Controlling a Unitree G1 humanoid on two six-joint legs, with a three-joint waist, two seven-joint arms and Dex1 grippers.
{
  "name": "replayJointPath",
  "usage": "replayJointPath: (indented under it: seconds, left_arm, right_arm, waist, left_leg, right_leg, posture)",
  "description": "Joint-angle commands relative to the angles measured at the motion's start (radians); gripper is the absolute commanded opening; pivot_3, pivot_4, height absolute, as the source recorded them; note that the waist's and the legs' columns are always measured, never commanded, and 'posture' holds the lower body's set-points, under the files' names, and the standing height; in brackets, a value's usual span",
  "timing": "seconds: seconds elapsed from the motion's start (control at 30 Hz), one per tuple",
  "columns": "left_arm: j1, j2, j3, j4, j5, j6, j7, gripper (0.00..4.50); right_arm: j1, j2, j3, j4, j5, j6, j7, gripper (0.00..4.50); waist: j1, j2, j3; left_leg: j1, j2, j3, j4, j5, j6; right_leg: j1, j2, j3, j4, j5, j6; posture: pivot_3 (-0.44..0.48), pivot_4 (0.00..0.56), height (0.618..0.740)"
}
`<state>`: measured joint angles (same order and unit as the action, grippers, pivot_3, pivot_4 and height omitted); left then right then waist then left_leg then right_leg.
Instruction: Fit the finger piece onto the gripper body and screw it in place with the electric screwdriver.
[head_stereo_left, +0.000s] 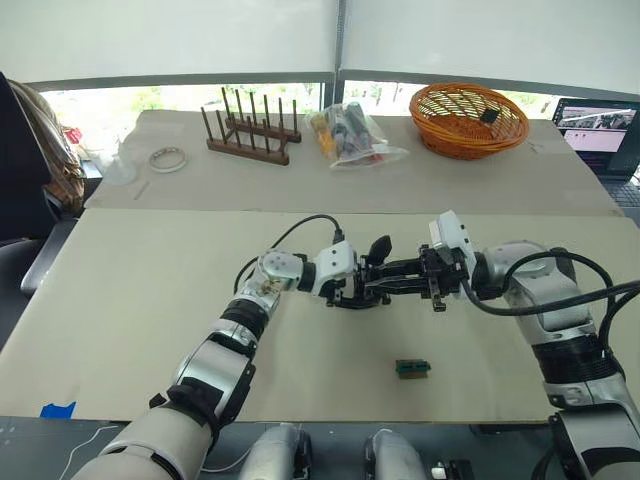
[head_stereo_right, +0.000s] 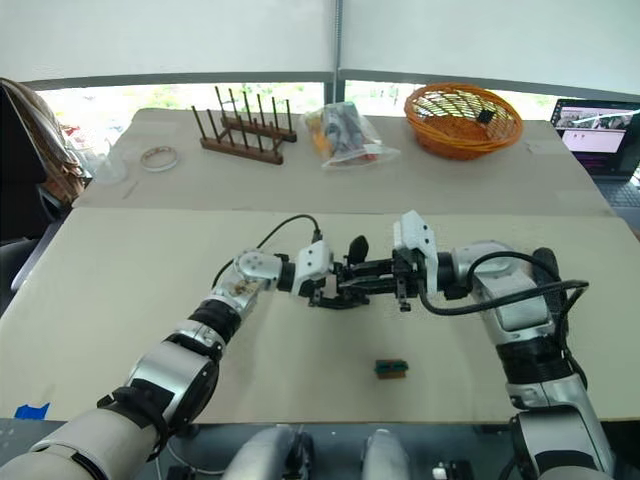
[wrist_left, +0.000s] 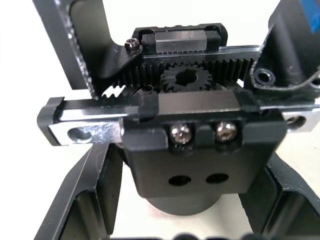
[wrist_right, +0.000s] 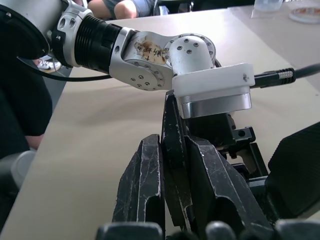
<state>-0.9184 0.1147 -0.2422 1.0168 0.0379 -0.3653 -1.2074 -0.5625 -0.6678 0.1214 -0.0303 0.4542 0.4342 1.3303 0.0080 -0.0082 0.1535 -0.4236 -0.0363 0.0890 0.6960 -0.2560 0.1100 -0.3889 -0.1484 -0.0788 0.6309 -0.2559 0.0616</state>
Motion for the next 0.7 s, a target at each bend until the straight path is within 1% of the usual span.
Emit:
replayJointPath:
  seconds: [0.03,0.1,0.13,0.23,0.43,0.63,0.7]
  left_arm:
    - [0.013,0.019,-0.001,0.007,0.015,0.02,0.014,2.63]
    - [0.013,0.018,0.0,0.007,0.015,0.02,0.015,2.63]
    - [0.012,0.017,0.001,0.007,0.015,0.02,0.015,2.63]
    - [0.012,0.016,0.001,0.005,0.015,0.023,0.016,2.63]
    - [0.019,0.019,0.0,0.0,0.019,0.023,0.019,2.63]
    - [0.014,0.021,0.002,0.006,0.02,0.023,0.023,2.63]
    - [0.012,0.022,0.001,0.008,0.019,0.023,0.024,2.63]
  right_arm:
    - [-0.002,0.028,0.062,-0.01,-0.017,0.023,-0.002,0.3]
    - [-0.02,0.036,0.092,0.1,-0.147,-0.096,-0.06,0.3]
    - [-0.025,0.038,0.094,0.153,-0.18,-0.149,-0.068,0.3]
    - [-0.037,0.046,0.074,0.222,-0.179,-0.166,-0.083,0.3]
    - [0.006,0.058,0.04,0.159,-0.156,-0.147,-0.135,0.3]
    - [0.066,0.008,0.047,0.111,-0.114,-0.119,-0.057,0.3]
    - [0.074,0.013,0.046,0.077,-0.087,-0.108,-0.041,0.3]
  waist:
    - [0.0,0.0,0.0]
    - [-0.002,0.0,-0.001]
    - [-0.006,0.0,-0.002]
    - [-0.012,-0.002,-0.004]
    - [-0.018,-0.003,-0.007]
    - [-0.014,-0.004,-0.009]
    - [-0.011,-0.004,-0.01]
  left_leg:
    - [0.0,0.0,0.0,0.0,0.0,0.0]
    - [0.0,0.0,0.0,0.0,-0.001,-0.002]
    - [0.001,0.0,0.0,0.0,-0.003,-0.005]
    - [0.008,0.001,0.001,0.0,-0.003,-0.006]
    - [0.009,0.002,0.0,0.0,-0.004,-0.008]
    - [0.009,0.001,0.0,-0.001,-0.005,-0.009]
    - [0.009,0.001,0.0,-0.001,-0.005,-0.009]
  right_leg:
    - [0.0,0.0,0.0,0.0,0.0,0.0]
    - [0.0,0.0,0.0,0.0,0.0,0.0]
    - [0.0,0.0,0.0,0.0,0.0,0.0]
    - [0.004,0.001,0.0,0.0,0.0,0.0]
    - [0.003,-0.001,0.0,0.001,0.001,-0.001]
    - [0.003,-0.003,0.0,0.0,0.001,-0.001]
    - [0.002,-0.004,0.0,0.0,0.001,-0.001]
  posture:
    - [0.0,0.15,0.74]
    - [0.0,0.15,0.74]
    - [0.0,0.15,0.74]
    - [0.0,0.15,0.74]
    - [0.0,0.15,0.74]
    - [0.0,0.15,0.74]
    - [0.0,0.15,0.74]
